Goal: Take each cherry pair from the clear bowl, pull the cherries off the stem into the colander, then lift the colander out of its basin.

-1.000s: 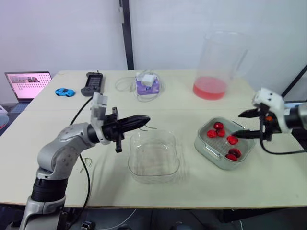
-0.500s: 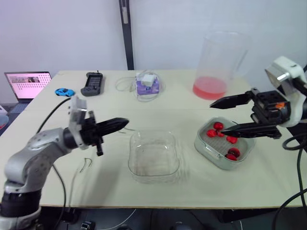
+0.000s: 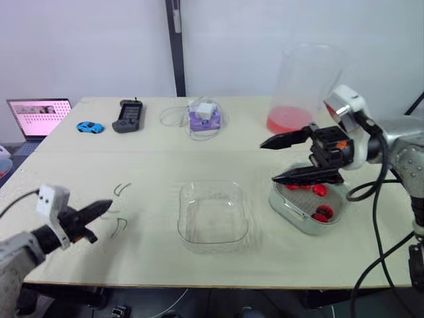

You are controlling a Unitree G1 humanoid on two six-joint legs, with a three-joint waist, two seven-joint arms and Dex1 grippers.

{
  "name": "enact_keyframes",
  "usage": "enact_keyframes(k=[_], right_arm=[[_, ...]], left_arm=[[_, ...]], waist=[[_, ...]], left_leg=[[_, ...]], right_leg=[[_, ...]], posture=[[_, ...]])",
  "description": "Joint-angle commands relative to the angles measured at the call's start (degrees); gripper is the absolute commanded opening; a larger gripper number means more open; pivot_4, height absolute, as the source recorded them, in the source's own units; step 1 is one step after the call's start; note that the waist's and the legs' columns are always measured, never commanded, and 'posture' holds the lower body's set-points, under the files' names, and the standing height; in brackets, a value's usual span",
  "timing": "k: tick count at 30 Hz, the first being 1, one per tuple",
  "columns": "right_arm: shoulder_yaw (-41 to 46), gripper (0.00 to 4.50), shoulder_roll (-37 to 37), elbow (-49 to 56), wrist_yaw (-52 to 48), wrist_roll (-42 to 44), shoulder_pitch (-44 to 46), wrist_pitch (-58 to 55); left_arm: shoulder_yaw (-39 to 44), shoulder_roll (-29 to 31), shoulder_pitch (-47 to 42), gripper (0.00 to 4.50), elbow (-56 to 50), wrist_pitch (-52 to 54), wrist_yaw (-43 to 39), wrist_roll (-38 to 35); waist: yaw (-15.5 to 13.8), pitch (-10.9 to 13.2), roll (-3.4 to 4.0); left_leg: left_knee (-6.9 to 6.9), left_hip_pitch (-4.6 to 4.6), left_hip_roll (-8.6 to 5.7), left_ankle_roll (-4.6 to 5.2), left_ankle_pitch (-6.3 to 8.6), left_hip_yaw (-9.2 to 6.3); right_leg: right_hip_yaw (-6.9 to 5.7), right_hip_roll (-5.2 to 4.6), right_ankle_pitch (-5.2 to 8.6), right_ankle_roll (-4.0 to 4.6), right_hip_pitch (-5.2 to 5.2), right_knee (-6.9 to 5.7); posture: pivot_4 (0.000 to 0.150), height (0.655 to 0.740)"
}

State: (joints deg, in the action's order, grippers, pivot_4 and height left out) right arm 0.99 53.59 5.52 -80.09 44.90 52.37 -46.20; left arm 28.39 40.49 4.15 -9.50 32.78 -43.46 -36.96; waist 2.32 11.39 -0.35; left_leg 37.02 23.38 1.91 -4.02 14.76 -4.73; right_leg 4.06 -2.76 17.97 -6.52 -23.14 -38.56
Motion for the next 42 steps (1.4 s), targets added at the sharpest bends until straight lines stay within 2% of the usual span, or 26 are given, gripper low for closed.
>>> enact_keyframes(k=[1, 5, 8, 14, 15, 16, 22, 24, 29, 33, 36, 39, 42], right_arm=[[0.89, 4.46, -0.11, 1.67, 0.96, -0.24, 1.93, 0.02], [-0.10, 4.46, 0.64, 3.18, 2.50, -1.51, 1.56, -1.12], [-0.23, 4.50, 1.56, 4.17, 3.53, -2.58, 0.55, -1.88], [1.07, 4.50, 2.82, 6.01, 4.93, -1.95, -1.65, -3.51], [1.30, 4.50, 2.94, 6.39, 5.22, -1.87, -2.13, -3.68], [1.47, 4.50, 3.06, 6.76, 5.59, -1.79, -2.55, -3.94], [2.24, 4.50, 4.28, 7.59, 7.74, -2.39, -4.34, -4.98], [2.29, 4.50, 5.25, 7.43, 8.47, -3.04, -5.10, -5.10], [5.26, 4.50, 7.93, 7.16, 12.88, -5.07, -9.87, -5.48], [13.91, 4.50, 9.85, 9.02, 17.79, -5.59, -18.29, -6.56], [21.66, 4.50, 10.90, 11.57, 20.01, -5.59, -25.42, -7.05], [31.80, 4.50, 9.89, 15.14, 23.14, -5.97, -33.51, -8.83], [40.74, 4.50, 8.52, 18.40, 24.82, -7.46, -42.05, -10.13]], left_arm=[[-0.45, 0.16, -0.83, 0.00, 3.06, -3.85, 0.06, 3.00], [-2.19, -0.55, -1.40, 0.00, 7.05, -6.17, -0.71, 4.99], [-0.98, -1.00, -3.22, 0.88, 8.51, -5.83, -0.25, 3.48], [0.81, 1.37, -4.82, 3.88, 8.81, -4.80, -2.90, 1.60], [1.41, 2.21, -5.16, 4.27, 9.09, -4.68, -3.72, 1.07], [1.94, 3.21, -5.46, 4.45, 9.38, -4.58, -4.75, 0.55], [4.32, 9.79, -9.42, 4.45, 10.14, -2.74, -11.68, -3.39], [3.41, 12.79, -11.46, 4.45, 8.91, -1.60, -16.62, -5.27], [-4.32, 17.61, -20.95, 4.45, 4.51, 2.59, -26.29, -9.52], [-10.69, 15.85, -25.93, 4.45, 0.54, 8.67, -26.64, -13.35], [-15.72, 14.20, -29.37, 4.45, 0.45, 8.86, -26.37, -10.89], [-21.61, 12.31, -33.22, 4.45, 3.30, 6.75, -25.66, -5.49], [-24.37, 9.53, -37.22, 4.45, 4.68, 4.25, -25.38, -2.63]], waist=[[-0.12, -0.01, -0.01], [-0.02, -0.01, -0.01], [-0.01, -0.01, -0.02], [0.02, -0.01, -0.02], [0.10, -0.01, -0.02], [0.13, -0.01, -0.02], [0.08, -0.01, -0.02], [0.04, -0.01, -0.02], [-0.23, 0.00, -0.05], [0.06, 0.00, 0.02], [0.10, 0.00, 0.01], [0.08, 0.00, 0.01], [-0.02, 0.00, 0.00]], left_leg=[[0.00, 0.01, 0.00, 0.00, 0.00, 0.00], [-0.03, 0.01, -0.01, 0.01, 0.01, 0.02], [-0.02, 0.01, -0.01, 0.00, 0.01, 0.01], [-0.02, 0.01, -0.01, 0.00, 0.01, 0.01], [-0.02, 0.01, -0.01, 0.00, 0.01, 0.01], [-0.02, 0.01, 0.00, 0.00, 0.01, 0.01], [-0.02, 0.01, 0.01, 0.00, 0.00, 0.01], [-0.02, 0.02, -0.01, 0.00, 0.01, 0.02], [-0.01, 0.06, -0.02, 0.00, 0.00, 0.01], [-0.08, 0.05, 0.00, 0.02, 0.01, 0.05], [-0.04, 0.05, 0.02, 0.02, 0.01, 0.02], [0.01, 0.01, 0.01, 0.02, 0.01, 0.04], [0.03, -0.01, 0.00, 0.02, 0.01, 0.04]], right_leg=[[-0.01, -0.01, 0.00, 0.00, 0.00, 0.02], [0.00, -0.02, 0.00, 0.00, -0.01, 0.04], [0.00, -0.02, 0.00, 0.00, -0.01, 0.02], [-0.01, -0.03, 0.00, 0.00, -0.01, 0.02], [-0.01, -0.03, 0.00, 0.00, -0.02, 0.01], [0.00, -0.02, 0.00, 0.00, -0.02, 0.01], [-0.01, 0.00, 0.00, 0.00, -0.05, -0.02], [-0.01, -0.03, 0.00, 0.00, -0.04, 0.00], [-0.06, -0.03, 0.00, 0.00, -0.03, 0.03], [0.00, 0.00, 0.01, -0.01, -0.06, 0.03], [0.00, 0.06, 0.01, -0.01, -0.07, -0.04], [0.03, 0.08, 0.01, -0.01, -0.06, -0.09], [0.05, 0.07, 0.01, -0.01, -0.02, -0.10]], posture=[[0.150, 0.7332], [0.150, 0.7332], [0.150, 0.7332], [0.150, 0.7332], [0.150, 0.7332], [0.150, 0.7332], [0.150, 0.7332], [0.150, 0.7332], [0.150, 0.7332], [0.150, 0.7332], [0.150, 0.7332], [0.150, 0.7332], [0.150, 0.7332]])
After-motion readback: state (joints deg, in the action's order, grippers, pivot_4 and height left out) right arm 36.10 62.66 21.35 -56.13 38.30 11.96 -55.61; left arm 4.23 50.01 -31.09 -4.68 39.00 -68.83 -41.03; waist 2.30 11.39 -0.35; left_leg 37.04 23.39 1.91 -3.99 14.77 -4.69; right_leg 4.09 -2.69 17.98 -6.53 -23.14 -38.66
